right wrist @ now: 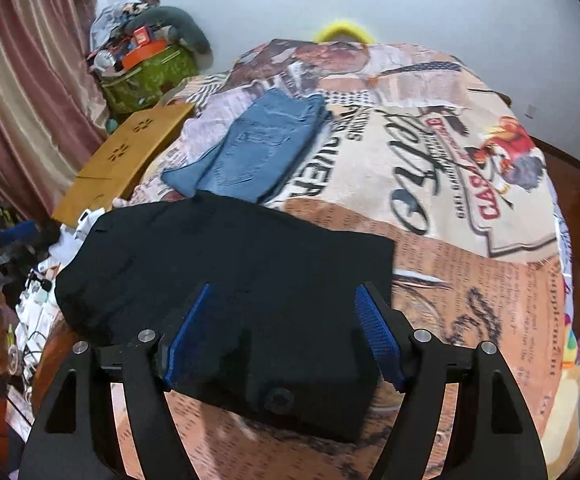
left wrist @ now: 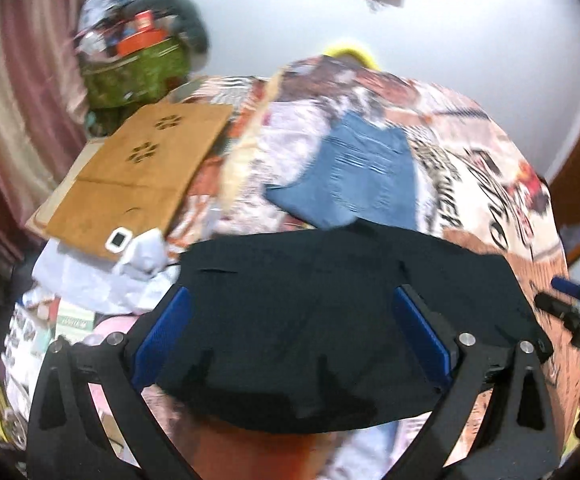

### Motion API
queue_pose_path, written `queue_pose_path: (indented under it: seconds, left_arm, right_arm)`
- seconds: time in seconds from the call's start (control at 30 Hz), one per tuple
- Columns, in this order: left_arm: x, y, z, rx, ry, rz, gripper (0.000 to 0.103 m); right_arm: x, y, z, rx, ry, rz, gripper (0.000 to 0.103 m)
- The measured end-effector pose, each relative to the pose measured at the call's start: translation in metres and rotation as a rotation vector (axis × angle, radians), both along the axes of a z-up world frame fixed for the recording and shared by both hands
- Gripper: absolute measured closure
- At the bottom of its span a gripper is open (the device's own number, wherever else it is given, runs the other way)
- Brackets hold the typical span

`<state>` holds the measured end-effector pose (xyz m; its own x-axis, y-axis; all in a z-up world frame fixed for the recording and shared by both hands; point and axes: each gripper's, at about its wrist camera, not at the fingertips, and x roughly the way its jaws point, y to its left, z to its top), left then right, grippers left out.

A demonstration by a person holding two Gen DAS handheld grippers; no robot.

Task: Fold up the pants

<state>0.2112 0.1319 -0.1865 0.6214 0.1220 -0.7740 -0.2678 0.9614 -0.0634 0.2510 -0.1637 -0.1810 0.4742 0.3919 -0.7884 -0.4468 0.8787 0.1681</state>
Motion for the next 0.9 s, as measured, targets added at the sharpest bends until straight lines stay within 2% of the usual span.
queue_pose_path:
  seconds: [0.13, 0.27, 0.4, 0.57, 0.63, 0.7, 0.9]
  left_arm:
    - [-0.014, 0.044, -0.003, -0.047, 0.028, 0.061, 0.002]
    - [-0.028, 0.077, -0.020, -0.090, 0.101, 0.094, 0.002]
    - [-0.039, 0.094, -0.052, -0.221, 0.195, 0.093, 0.002]
    - [-0.053, 0.092, -0.092, -0.378, 0.290, 0.067, 0.002]
    - [-0.056, 0.090, -0.103, -0.466, 0.311, 0.061, 0.002]
    - [-0.058, 0.090, -0.115, -0.594, 0.327, 0.041, 0.002]
    - [-0.054, 0.089, -0.140, -0.709, 0.372, 0.050, 0.002]
  right_arm:
    - [0.001, 0.023, -0.016, -0.040, 0.032, 0.044, 0.033]
    - [0.003, 0.037, -0.033, -0.103, 0.064, 0.076, 0.033]
    - [0.004, 0.044, -0.053, -0.159, 0.112, 0.096, 0.033]
    - [0.001, 0.043, -0.055, -0.156, 0.106, 0.082, 0.028]
    - [0.001, 0.043, -0.055, -0.157, 0.110, 0.090, 0.028]
    - [0.001, 0.044, -0.055, -0.162, 0.108, 0.095, 0.027]
    - [0.001, 0.044, -0.056, -0.158, 0.111, 0.095, 0.027]
